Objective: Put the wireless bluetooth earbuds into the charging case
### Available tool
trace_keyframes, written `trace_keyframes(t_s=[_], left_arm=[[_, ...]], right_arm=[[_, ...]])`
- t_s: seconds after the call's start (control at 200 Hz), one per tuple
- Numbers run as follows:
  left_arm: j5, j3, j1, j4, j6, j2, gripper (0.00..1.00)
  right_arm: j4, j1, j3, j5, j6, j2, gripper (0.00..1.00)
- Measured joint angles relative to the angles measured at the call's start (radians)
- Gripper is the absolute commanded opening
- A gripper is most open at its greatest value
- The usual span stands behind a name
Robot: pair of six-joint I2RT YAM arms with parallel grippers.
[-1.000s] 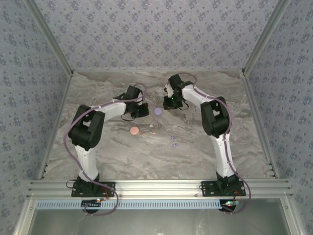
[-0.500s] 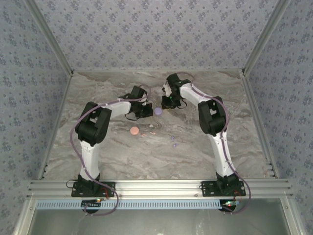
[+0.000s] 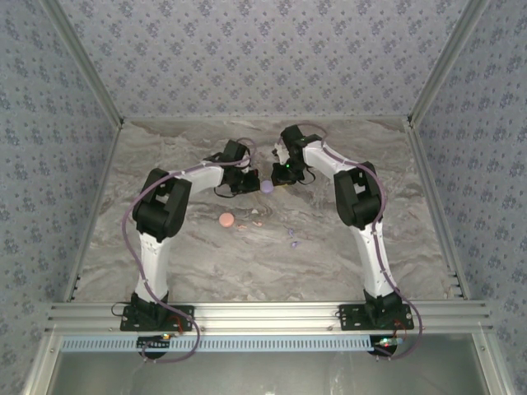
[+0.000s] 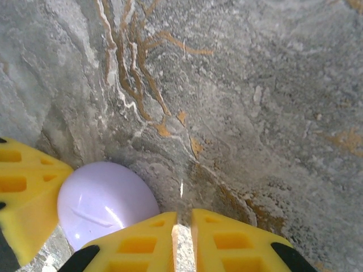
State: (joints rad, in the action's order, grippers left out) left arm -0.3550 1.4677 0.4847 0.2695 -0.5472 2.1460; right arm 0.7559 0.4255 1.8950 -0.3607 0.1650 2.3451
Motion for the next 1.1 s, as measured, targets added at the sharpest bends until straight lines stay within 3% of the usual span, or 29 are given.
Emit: trace_keyframes(t_s=[0.325, 0.585, 0.805, 0.989, 1.099], left_arm=[[0.032, 0.009, 0.003, 0.01, 0.004, 0.003, 0.04], [0.098, -0.047, 0.0, 0.004, 0.008, -0.044, 0.14], [0.105, -0.161, -0.042, -0.048, -0.006, -0.124, 0.29], [0.023, -0.208, -0.068, -0.139, -0.039, -0.136, 0.41], [-0.025, -0.215, -0.068, -0.177, -0.058, -0.136, 0.43]], right_arm=[[0.0, 0.006, -0.04, 0.051, 0.004, -0.034, 0.21], [-0.005, -0.006, -0.116, 0.079, 0.04, -0.095, 0.26], [-0.09, -0.02, -0.197, -0.007, 0.098, -0.164, 0.33], [-0.185, -0.029, -0.241, -0.109, 0.159, -0.169, 0.37], [-0.214, -0.031, -0.245, -0.147, 0.187, -0.169, 0.35]])
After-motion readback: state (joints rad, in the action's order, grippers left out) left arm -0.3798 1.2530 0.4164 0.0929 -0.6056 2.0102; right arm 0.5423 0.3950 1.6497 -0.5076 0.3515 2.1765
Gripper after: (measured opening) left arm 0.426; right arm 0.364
